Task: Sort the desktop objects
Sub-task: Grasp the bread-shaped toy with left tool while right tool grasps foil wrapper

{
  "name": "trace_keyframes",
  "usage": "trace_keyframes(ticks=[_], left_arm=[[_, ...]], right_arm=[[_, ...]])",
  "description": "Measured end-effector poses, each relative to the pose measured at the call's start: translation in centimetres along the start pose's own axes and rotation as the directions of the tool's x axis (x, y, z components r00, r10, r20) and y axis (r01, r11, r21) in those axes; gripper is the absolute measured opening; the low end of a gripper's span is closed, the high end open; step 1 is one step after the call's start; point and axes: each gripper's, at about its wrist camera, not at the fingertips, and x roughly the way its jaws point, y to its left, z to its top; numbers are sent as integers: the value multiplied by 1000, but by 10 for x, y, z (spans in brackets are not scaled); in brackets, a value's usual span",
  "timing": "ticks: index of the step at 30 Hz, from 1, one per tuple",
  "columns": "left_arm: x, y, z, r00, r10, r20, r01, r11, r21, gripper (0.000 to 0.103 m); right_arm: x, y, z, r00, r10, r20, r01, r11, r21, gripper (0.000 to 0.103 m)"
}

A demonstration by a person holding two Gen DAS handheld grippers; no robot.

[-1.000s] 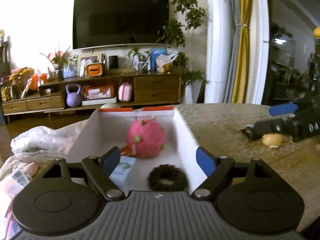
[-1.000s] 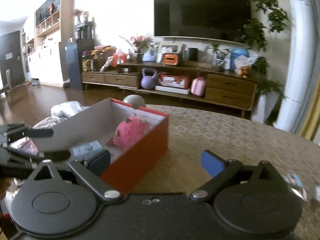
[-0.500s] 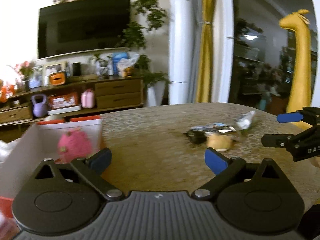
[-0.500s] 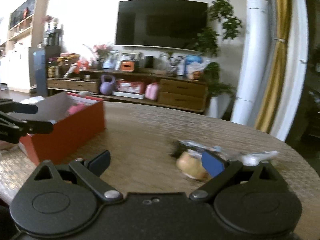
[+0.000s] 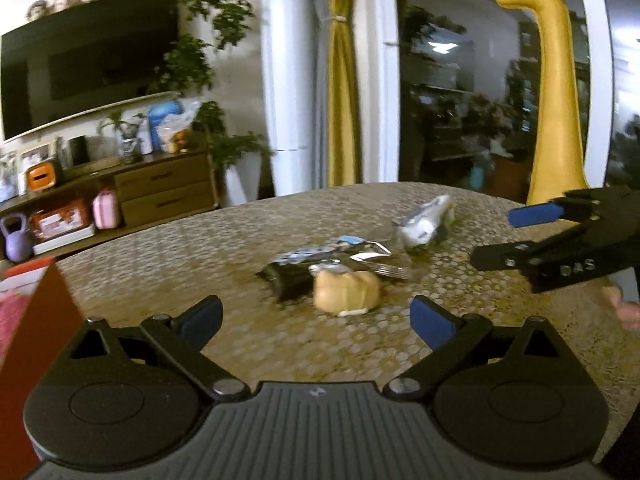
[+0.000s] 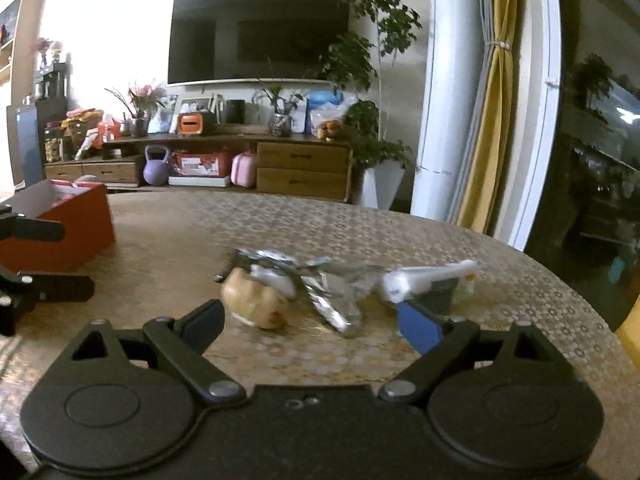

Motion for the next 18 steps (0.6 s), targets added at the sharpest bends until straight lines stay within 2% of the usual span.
trace_keyframes(ticks=[9,14,18], left_arm=[[72,-17,-3,999,-29,-44,31,998,53,100],[107,-17,-4,995,-57,-82,60,998,34,100],[127,-19,-2,995,-52,-86,55,998,32,100]], right_arm=[[57,-36,-6,997,39,-62,-34,996,81,103],[95,-44,-9,992,60,-110,-45,990,132,103],[120,-45,-8,987,80,-140,-59,986,154,103]])
